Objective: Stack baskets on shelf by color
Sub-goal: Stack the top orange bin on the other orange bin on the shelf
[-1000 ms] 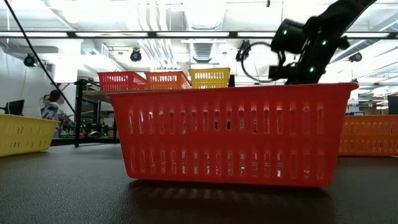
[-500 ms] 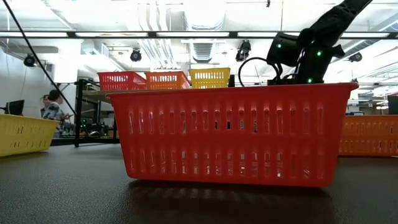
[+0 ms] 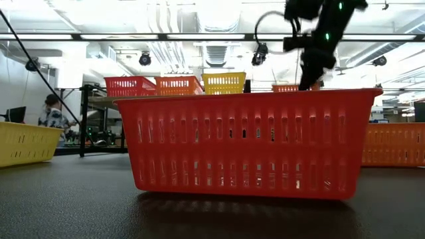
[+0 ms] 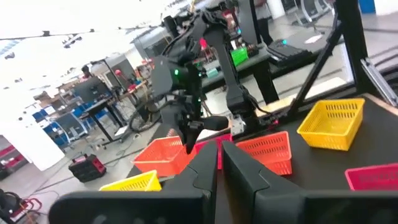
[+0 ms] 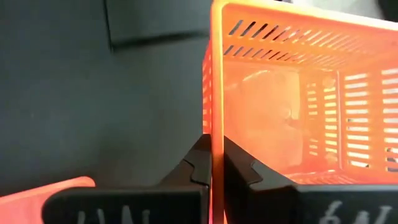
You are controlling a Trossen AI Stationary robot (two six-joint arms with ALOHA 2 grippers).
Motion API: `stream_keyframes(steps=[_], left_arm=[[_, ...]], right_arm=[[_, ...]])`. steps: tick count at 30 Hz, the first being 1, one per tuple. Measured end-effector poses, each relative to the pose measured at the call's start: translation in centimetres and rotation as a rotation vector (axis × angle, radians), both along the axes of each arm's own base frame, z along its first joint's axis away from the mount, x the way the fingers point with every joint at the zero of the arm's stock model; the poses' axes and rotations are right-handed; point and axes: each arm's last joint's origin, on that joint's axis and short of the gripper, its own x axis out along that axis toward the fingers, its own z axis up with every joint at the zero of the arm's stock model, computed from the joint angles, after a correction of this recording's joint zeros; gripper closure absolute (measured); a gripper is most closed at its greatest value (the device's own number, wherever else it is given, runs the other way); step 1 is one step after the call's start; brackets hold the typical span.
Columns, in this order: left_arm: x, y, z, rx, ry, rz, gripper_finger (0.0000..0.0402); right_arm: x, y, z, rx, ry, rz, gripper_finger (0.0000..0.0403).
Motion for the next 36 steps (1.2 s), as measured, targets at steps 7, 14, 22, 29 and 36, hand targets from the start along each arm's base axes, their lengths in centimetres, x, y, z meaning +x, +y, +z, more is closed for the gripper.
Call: stream_keyframes(steps=[7,14,22,29,36], left_arm=[[-0.8,0.3,0.4,-0.015,-0.037,0.0,0.0395],[-0.7,0.3,0.2,-0.01,-0.029,0.001,0.0395],[-0.7,0.4,0.1,0.046,-0.007,0.037,0.0395],[-0.7,0.5,0.3,0.104,-0.004,0.076,0.0395],[-0.9,0.9,0.3,0.137,0.016,0.192,0.0395]], right_arm=[[0.5,1.1,5.8,-0.032,-0.083,0.026,0.0394],[1.0,4.0,9.3,-0.028,-0.181,0.121,0.0394],[1.2,7.8,11.9,-0.021,-0.27,0.224,0.0394],[3.3,8.4,12.6,-0.064,-0.313,0.274,0.0394],[6.5,7.2,13.3,-0.17,-0.363,0.345,0.0394]])
